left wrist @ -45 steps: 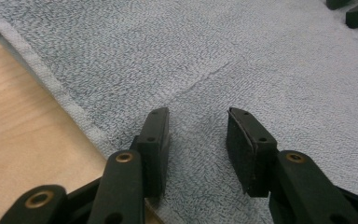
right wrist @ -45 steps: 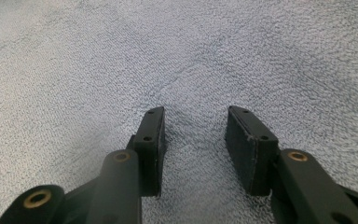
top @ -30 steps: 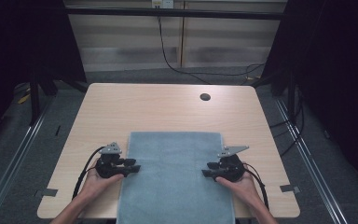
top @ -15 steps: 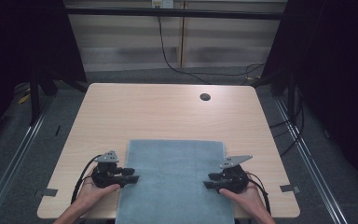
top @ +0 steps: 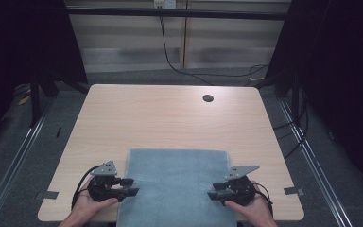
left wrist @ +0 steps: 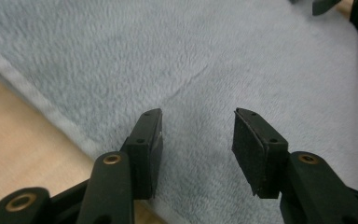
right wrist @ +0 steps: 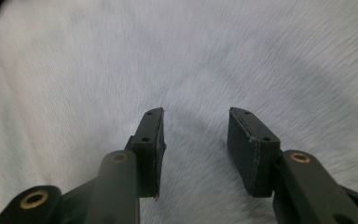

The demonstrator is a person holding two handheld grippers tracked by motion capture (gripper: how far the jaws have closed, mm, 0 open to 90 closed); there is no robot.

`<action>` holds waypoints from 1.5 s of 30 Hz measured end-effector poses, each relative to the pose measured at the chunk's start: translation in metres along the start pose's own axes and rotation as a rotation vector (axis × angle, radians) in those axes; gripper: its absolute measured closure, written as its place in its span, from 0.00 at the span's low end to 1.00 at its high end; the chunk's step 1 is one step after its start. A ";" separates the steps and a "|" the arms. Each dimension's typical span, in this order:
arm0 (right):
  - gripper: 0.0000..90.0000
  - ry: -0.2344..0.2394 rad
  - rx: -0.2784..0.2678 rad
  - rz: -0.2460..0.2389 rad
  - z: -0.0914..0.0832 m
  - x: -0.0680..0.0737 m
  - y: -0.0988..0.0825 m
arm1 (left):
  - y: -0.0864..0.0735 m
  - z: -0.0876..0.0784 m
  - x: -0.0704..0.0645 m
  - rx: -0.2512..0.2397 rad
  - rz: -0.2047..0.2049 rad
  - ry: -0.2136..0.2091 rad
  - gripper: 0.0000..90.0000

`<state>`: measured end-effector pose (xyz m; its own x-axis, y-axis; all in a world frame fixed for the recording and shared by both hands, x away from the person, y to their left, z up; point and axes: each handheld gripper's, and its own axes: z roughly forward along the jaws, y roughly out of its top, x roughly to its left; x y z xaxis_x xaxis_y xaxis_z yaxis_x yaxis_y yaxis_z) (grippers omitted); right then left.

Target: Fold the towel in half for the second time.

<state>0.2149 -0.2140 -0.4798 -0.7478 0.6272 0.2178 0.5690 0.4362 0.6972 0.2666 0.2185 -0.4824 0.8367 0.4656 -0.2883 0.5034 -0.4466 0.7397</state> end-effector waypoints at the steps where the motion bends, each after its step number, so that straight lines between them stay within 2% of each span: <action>1: 0.63 -0.013 -0.024 0.007 -0.004 -0.004 0.004 | 0.006 -0.002 0.004 -0.014 -0.001 0.012 0.58; 4: 0.63 -0.053 -0.059 0.021 -0.013 -0.019 0.017 | 0.024 -0.003 0.016 -0.029 -0.009 0.026 0.56; 5: 0.62 -0.063 -0.070 0.024 -0.014 -0.022 0.020 | 0.031 -0.003 0.021 -0.036 -0.005 0.039 0.56; 6: 0.62 -0.087 -0.107 0.030 -0.020 -0.034 0.032 | 0.041 -0.002 0.026 -0.037 0.005 0.063 0.56; 7: 0.62 -0.087 -0.107 0.030 -0.020 -0.034 0.032 | 0.049 -0.001 0.032 -0.036 0.008 0.069 0.56; 9: 0.62 -0.108 -0.139 0.036 -0.024 -0.044 0.042 | 0.065 0.001 0.043 -0.039 0.014 0.102 0.55; 13: 0.61 -0.138 -0.169 0.044 -0.027 -0.066 0.057 | 0.080 0.005 0.067 -0.096 -0.027 0.130 0.55; 14: 0.60 -0.143 -0.170 0.055 -0.026 -0.072 0.059 | 0.080 0.007 0.073 -0.111 -0.037 0.137 0.55; 16: 0.60 -0.158 -0.173 0.072 -0.021 -0.084 0.059 | 0.078 0.013 0.081 -0.111 -0.057 0.146 0.55; 19: 0.57 -0.167 -0.178 0.100 -0.012 -0.099 0.056 | 0.074 0.021 0.088 -0.082 -0.070 0.155 0.54; 21: 0.56 -0.174 -0.144 0.101 -0.006 -0.105 0.054 | 0.072 0.023 0.090 -0.072 -0.061 0.146 0.53; 23: 0.55 -0.164 -0.133 0.111 0.000 -0.108 0.051 | 0.070 0.025 0.092 -0.062 -0.054 0.162 0.53; 29: 0.54 -0.181 -0.069 0.092 0.018 -0.110 0.043 | 0.060 0.029 0.104 -0.038 -0.073 0.168 0.52; 32: 0.54 -0.181 -0.050 0.104 0.022 -0.112 0.038 | 0.056 0.032 0.107 -0.017 -0.075 0.153 0.51; 34: 0.54 -0.178 -0.048 0.107 0.024 -0.114 0.036 | 0.055 0.034 0.106 -0.005 -0.073 0.141 0.49; 38: 0.54 -0.160 -0.042 0.101 0.027 -0.114 0.036 | 0.056 0.038 0.099 0.026 -0.041 0.129 0.49; 43: 0.57 -0.168 -0.016 0.089 0.032 -0.111 0.035 | 0.053 0.042 0.097 0.058 -0.029 0.133 0.49; 45: 0.61 -0.166 -0.022 0.088 0.032 -0.111 0.034 | 0.051 0.043 0.097 0.057 -0.036 0.123 0.52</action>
<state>0.3280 -0.2479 -0.5019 -0.6276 0.7610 0.1641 0.6208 0.3620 0.6953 0.3832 0.2083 -0.4987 0.7872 0.5703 -0.2347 0.5466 -0.4691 0.6937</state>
